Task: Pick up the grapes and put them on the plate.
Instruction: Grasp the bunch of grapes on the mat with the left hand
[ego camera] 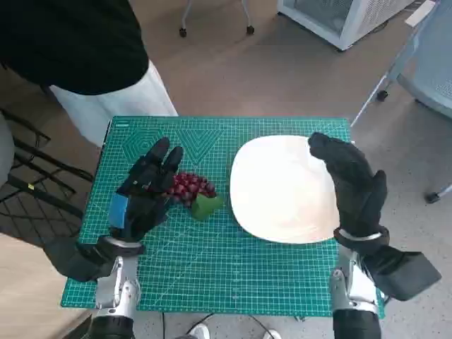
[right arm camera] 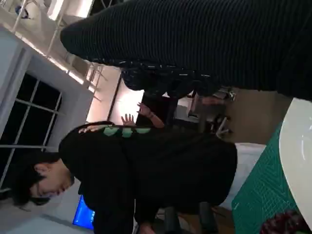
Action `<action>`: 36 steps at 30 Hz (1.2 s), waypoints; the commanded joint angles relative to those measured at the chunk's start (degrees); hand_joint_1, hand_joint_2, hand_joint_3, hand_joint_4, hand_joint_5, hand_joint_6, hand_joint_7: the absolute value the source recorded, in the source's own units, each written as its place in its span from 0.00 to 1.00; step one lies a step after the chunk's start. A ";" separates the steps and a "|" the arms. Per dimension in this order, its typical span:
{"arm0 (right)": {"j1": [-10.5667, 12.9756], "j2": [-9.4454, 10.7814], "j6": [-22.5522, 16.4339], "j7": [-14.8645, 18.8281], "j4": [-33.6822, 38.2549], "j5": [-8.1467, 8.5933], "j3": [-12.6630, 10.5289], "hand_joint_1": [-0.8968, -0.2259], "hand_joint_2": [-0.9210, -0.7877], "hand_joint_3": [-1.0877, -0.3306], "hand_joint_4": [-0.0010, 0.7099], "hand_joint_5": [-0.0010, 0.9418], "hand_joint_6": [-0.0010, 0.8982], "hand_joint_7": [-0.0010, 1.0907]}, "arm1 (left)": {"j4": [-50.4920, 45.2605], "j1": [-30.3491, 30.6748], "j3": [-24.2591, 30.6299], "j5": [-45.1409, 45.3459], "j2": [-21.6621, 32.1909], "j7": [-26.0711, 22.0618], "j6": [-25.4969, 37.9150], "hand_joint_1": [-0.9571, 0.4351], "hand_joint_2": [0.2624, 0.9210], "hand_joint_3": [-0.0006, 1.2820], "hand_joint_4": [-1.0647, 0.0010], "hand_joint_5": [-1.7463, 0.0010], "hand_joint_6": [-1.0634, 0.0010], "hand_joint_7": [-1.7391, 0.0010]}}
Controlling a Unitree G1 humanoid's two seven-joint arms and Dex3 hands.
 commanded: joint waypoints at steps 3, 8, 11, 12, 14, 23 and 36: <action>0.27 -0.12 0.14 -0.18 0.66 -0.28 -0.21 0.36 0.00 0.45 0.63 0.00 0.06 0.38 | 0.70 -1.13 -0.20 0.86 0.42 -0.36 -0.96 0.33 1.00 0.19 0.72 1.00 0.59 1.00; 0.01 -0.18 0.09 -0.12 1.02 -0.34 -0.26 0.36 0.00 0.45 0.63 0.00 0.06 0.38 | 0.88 -1.38 -0.31 0.75 0.25 -0.31 -0.84 0.32 1.00 0.19 0.72 1.00 0.59 1.00; -0.06 -0.20 0.06 -0.06 1.09 -0.39 -0.23 0.36 0.00 0.45 0.63 0.00 0.06 0.39 | 0.84 -1.42 -0.40 0.60 0.11 -0.33 -0.62 0.32 1.00 0.19 0.72 1.00 0.59 1.00; -0.08 -0.20 0.04 -0.05 1.09 -0.42 -0.21 0.36 0.00 0.45 0.63 0.00 0.06 0.39 | 0.79 -1.43 -0.44 0.55 0.06 -0.35 -0.54 0.32 1.00 0.19 0.72 1.00 0.59 1.00; -0.13 -0.20 0.02 -0.02 1.11 -0.48 -0.16 0.36 0.00 0.45 0.63 0.00 0.06 0.39 | 0.70 -1.46 -0.50 0.48 -0.01 -0.37 -0.42 0.32 1.00 0.20 0.72 1.00 0.59 1.00; -0.28 -0.15 -0.40 0.30 1.78 -0.55 -0.01 0.36 0.00 0.45 0.63 0.00 0.05 0.39 | 0.57 -1.65 -0.60 0.55 -0.28 -0.23 -0.61 0.32 1.00 0.20 0.72 1.00 0.60 1.00; -0.56 -0.35 -0.79 0.62 2.74 -0.75 0.31 0.36 0.00 0.44 0.63 0.00 0.04 0.41 | 1.01 -1.97 -0.86 0.63 -0.92 -0.30 -0.93 0.31 1.00 0.20 0.72 1.00 0.61 1.00</action>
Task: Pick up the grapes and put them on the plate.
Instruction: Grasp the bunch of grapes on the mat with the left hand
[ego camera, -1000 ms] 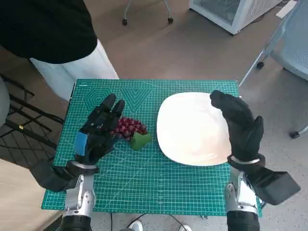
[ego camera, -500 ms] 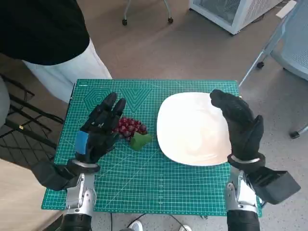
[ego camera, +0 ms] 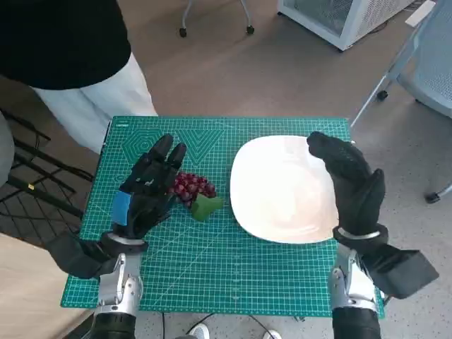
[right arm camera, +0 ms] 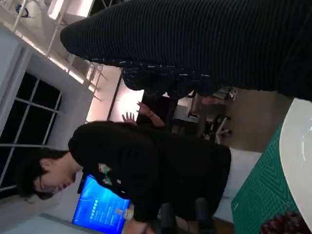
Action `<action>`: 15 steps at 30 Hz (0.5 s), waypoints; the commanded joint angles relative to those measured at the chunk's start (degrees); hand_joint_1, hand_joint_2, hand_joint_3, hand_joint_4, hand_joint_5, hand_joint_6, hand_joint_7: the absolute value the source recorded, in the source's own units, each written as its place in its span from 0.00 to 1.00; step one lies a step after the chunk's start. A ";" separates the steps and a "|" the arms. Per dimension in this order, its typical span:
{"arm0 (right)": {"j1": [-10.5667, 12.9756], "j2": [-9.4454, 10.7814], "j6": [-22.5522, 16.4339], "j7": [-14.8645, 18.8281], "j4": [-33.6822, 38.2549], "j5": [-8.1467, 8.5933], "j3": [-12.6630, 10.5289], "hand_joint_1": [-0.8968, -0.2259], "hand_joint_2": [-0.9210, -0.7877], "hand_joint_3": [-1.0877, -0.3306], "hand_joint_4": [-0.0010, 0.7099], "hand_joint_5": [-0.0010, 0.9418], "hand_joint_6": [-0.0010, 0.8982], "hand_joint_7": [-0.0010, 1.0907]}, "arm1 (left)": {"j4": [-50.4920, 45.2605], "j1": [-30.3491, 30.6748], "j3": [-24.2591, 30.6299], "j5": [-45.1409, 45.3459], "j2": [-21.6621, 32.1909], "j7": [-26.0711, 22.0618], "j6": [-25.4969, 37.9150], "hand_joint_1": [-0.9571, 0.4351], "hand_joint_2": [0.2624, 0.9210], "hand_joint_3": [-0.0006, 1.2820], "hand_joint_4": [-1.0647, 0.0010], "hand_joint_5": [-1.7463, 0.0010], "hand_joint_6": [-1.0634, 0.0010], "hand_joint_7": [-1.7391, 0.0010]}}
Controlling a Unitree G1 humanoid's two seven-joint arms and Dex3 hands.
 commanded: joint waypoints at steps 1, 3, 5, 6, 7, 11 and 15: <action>0.34 -0.35 0.26 0.54 0.82 -0.43 0.17 0.36 0.00 0.44 0.63 0.00 0.04 0.41 | 0.58 -0.66 -0.45 0.57 -0.37 -0.32 -0.78 0.31 1.00 0.20 0.72 1.00 0.61 1.00; 0.38 -0.41 0.25 0.70 0.92 -0.37 0.13 0.36 0.00 0.44 0.63 0.00 0.04 0.41 | 0.54 -0.57 -0.52 0.60 -0.42 -0.31 -0.90 0.31 1.00 0.20 0.72 1.00 0.61 1.00; 0.41 -0.49 0.20 0.89 1.12 -0.31 0.06 0.36 0.00 0.44 0.63 0.00 0.04 0.41 | 0.44 -0.42 -0.59 0.64 -0.48 -0.25 -1.06 0.32 1.00 0.20 0.72 1.00 0.61 1.00; 0.45 -0.53 0.16 0.98 1.18 -0.27 0.03 0.36 0.00 0.44 0.63 0.00 0.04 0.41 | 0.36 -0.32 -0.63 0.66 -0.51 -0.22 -1.16 0.32 1.00 0.20 0.72 1.00 0.61 1.00; 0.50 -0.57 0.13 1.08 1.22 -0.24 0.00 0.36 0.00 0.44 0.63 0.00 0.04 0.41 | 0.28 -0.22 -0.68 0.69 -0.55 -0.20 -1.27 0.32 1.00 0.20 0.72 1.00 0.61 1.00; 0.60 -0.65 -0.02 1.50 1.41 -0.12 -0.06 0.36 0.00 0.44 0.63 0.00 0.03 0.41 | -0.21 0.15 -0.85 0.96 -0.52 -0.01 -1.74 0.31 1.00 0.19 0.72 1.00 0.61 1.00; 0.73 -0.64 -0.06 1.74 1.42 -0.08 -0.07 0.36 0.00 0.44 0.63 0.00 0.03 0.42 | -0.91 0.42 -0.86 1.67 -0.01 0.45 -2.37 0.30 1.00 0.19 0.73 1.00 0.62 1.00</action>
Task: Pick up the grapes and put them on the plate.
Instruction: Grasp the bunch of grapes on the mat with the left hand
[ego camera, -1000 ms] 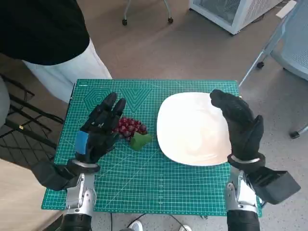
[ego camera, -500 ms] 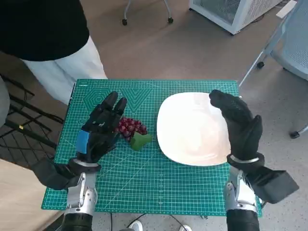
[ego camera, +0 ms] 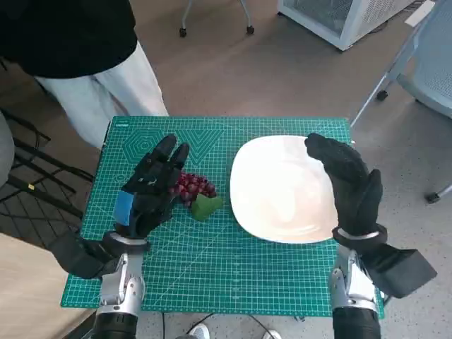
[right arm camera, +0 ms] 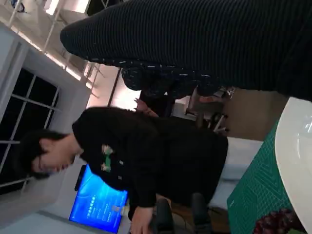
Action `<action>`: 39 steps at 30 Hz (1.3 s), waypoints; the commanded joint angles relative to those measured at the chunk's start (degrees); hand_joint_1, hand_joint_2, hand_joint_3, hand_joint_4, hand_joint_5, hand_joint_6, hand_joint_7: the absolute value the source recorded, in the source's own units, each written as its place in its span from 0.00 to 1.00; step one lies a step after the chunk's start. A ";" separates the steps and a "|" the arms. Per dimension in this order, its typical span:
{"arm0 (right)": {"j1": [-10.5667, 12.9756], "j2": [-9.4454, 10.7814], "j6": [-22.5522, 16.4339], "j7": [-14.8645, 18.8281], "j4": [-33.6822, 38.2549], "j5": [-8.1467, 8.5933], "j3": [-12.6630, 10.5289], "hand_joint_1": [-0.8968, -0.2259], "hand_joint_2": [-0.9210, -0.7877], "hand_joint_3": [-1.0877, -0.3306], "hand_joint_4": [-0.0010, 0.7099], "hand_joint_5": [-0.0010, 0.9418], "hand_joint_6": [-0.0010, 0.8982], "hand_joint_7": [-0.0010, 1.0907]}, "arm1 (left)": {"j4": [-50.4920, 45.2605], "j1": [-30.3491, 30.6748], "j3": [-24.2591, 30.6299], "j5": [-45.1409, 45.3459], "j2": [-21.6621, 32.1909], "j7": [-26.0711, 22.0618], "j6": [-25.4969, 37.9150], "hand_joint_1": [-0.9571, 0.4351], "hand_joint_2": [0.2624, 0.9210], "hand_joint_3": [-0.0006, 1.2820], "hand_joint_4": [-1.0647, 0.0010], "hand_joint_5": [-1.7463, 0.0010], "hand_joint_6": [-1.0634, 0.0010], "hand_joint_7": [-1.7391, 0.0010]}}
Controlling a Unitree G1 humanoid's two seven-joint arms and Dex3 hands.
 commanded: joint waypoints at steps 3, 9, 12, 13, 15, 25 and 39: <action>0.98 -0.23 0.08 0.69 0.61 0.06 0.01 0.36 0.00 0.44 0.63 0.00 0.03 0.42 | -1.26 0.32 -0.22 4.42 1.60 1.63 -3.15 0.29 1.00 0.19 0.75 1.00 0.65 1.00; 1.24 -0.22 -0.02 0.56 0.41 -0.17 0.09 0.36 0.00 0.44 0.63 0.00 0.03 0.42 | -6.27 0.50 -1.69 24.98 11.14 9.31 -4.11 0.23 1.00 0.15 0.92 1.00 0.83 1.00; 1.19 -0.30 0.06 0.50 0.48 -0.20 0.05 0.36 0.00 0.44 0.63 0.00 0.03 0.42 | -12.35 1.38 -2.81 34.22 15.92 10.86 0.60 0.19 0.98 0.09 0.97 1.00 0.91 1.00; 1.16 -0.33 0.09 0.49 0.52 -0.21 0.03 0.36 0.00 0.44 0.63 0.00 0.03 0.42 | -14.13 1.58 -3.15 36.65 17.01 11.12 2.20 0.19 0.97 0.06 0.98 1.00 0.93 1.00; 1.13 -0.37 0.14 0.49 0.60 -0.20 0.01 0.36 0.00 0.44 0.63 0.00 0.03 0.42 | -17.37 1.92 -3.78 40.91 18.47 11.57 5.64 0.21 0.92 0.03 0.99 1.00 0.96 1.00; 1.32 0.03 0.62 -0.03 -0.02 -0.27 0.19 0.35 0.00 0.44 0.63 0.00 0.02 0.43 | -30.18 2.04 -8.29 56.69 19.17 10.71 26.56 0.43 0.67 0.00 1.00 1.00 0.89 0.98; 1.84 0.26 1.40 -0.72 -1.35 -0.50 0.22 0.32 0.00 0.44 0.63 0.00 0.02 0.44 | -31.78 -0.63 -15.38 61.43 20.15 9.02 36.92 0.45 0.64 0.00 1.00 1.00 0.83 0.98</action>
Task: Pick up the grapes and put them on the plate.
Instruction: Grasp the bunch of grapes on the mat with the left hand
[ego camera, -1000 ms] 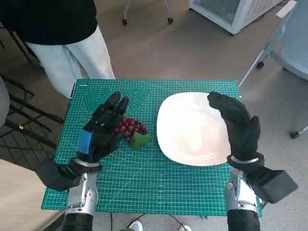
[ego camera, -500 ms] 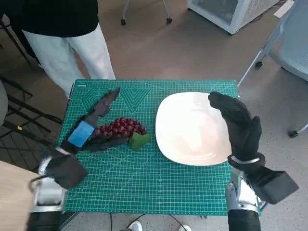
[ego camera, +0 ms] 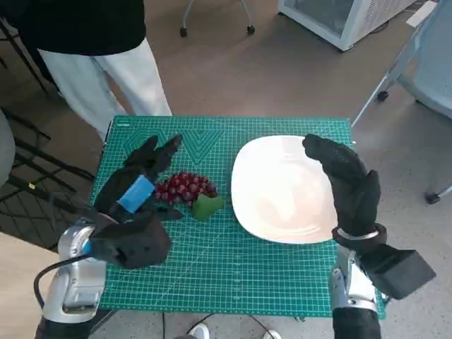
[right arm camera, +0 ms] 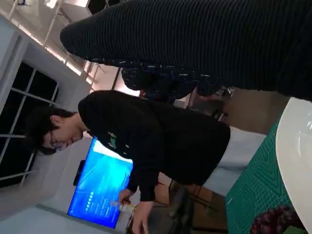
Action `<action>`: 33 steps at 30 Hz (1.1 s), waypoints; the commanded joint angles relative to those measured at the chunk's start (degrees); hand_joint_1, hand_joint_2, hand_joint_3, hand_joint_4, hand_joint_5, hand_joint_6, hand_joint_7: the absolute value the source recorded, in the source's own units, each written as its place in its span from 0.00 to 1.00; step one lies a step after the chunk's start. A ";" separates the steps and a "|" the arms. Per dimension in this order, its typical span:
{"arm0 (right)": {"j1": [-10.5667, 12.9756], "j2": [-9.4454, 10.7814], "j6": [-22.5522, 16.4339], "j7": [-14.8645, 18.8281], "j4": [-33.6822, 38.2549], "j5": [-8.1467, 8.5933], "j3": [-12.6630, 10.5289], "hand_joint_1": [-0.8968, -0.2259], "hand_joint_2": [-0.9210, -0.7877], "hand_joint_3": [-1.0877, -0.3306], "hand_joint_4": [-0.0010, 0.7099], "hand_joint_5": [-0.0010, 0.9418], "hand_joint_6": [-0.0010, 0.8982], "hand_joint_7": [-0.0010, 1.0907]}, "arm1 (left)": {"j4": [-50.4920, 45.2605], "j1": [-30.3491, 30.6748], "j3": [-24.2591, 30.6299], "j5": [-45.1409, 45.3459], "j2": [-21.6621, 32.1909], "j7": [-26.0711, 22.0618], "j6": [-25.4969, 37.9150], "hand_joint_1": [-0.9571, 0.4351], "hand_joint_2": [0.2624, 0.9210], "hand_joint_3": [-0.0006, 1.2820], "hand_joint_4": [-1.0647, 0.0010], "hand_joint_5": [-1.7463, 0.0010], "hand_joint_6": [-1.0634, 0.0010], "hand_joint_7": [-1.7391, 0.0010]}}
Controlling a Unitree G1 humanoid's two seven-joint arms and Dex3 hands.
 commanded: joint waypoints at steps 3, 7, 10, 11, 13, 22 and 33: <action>1.58 0.23 0.69 -0.34 0.16 0.02 -0.04 0.32 0.00 0.45 0.63 0.00 0.02 0.44 | 0.90 -2.56 -3.33 1.76 1.38 -0.74 2.89 0.45 0.64 0.00 1.00 1.00 0.82 0.98; 1.61 0.24 0.53 -0.38 0.25 -0.04 -0.08 0.32 0.00 0.45 0.64 0.00 0.02 0.44 | 2.05 -3.84 -5.03 2.59 1.57 -0.91 4.50 0.45 0.64 0.00 1.00 1.00 0.81 0.98; 1.58 0.22 0.40 -0.31 0.45 -0.05 -0.14 0.32 0.00 0.45 0.64 0.00 0.02 0.44 | 3.12 -4.85 -6.25 3.30 1.63 -0.89 5.64 0.45 0.64 0.00 1.00 1.00 0.81 0.98; 1.56 0.21 0.36 -0.27 0.54 -0.03 -0.17 0.32 0.00 0.45 0.64 0.00 0.02 0.44 | 3.56 -5.22 -6.68 3.55 1.63 -0.85 6.04 0.45 0.64 0.00 1.00 1.00 0.81 0.99; 1.53 0.18 0.32 -0.19 0.68 0.04 -0.22 0.32 0.00 0.45 0.64 0.00 0.02 0.44 | 4.74 -6.14 -7.64 4.04 1.54 -0.77 6.86 0.46 0.64 0.00 1.00 1.00 0.80 0.99; 1.35 0.04 0.21 -0.02 1.12 0.20 -0.43 0.32 0.00 0.44 0.64 0.00 0.02 0.44 | 16.06 -13.28 -12.71 5.75 0.28 0.08 9.23 0.53 0.64 0.00 1.00 1.00 0.80 0.99; 0.99 0.12 -0.49 0.28 2.15 0.33 -0.53 0.33 0.00 0.44 0.64 0.00 0.02 0.44 | 36.54 -23.30 -17.76 6.18 -2.03 2.78 8.97 0.57 0.64 0.00 1.00 1.00 0.80 1.00</action>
